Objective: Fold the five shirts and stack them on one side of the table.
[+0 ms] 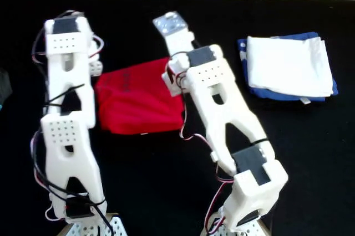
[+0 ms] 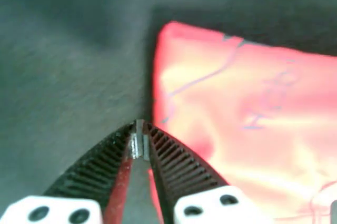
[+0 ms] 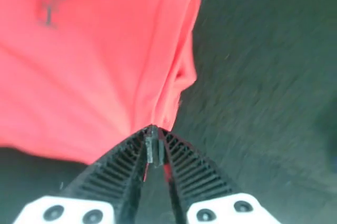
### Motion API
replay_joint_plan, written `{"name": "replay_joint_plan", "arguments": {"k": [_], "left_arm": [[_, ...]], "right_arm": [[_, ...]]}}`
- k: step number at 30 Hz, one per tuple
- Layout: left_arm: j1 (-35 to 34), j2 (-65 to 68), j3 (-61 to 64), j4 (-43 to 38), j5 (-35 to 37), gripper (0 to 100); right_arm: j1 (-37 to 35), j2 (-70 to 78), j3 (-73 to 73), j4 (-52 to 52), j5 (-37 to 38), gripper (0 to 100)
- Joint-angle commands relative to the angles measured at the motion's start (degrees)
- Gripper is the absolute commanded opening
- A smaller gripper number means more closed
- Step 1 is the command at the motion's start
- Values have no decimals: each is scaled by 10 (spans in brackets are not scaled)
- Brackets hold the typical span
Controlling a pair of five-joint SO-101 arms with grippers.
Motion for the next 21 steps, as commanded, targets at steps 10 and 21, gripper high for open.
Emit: {"name": "replay_joint_plan", "arguments": {"k": [10, 21], "left_arm": [[4, -458, 669, -226, -32, 10], [97, -595, 929, -451, 18, 9]], "right_arm": [[-5, 140, -215, -43, 3, 6], [-42, 379, -474, 51, 2, 6]]}}
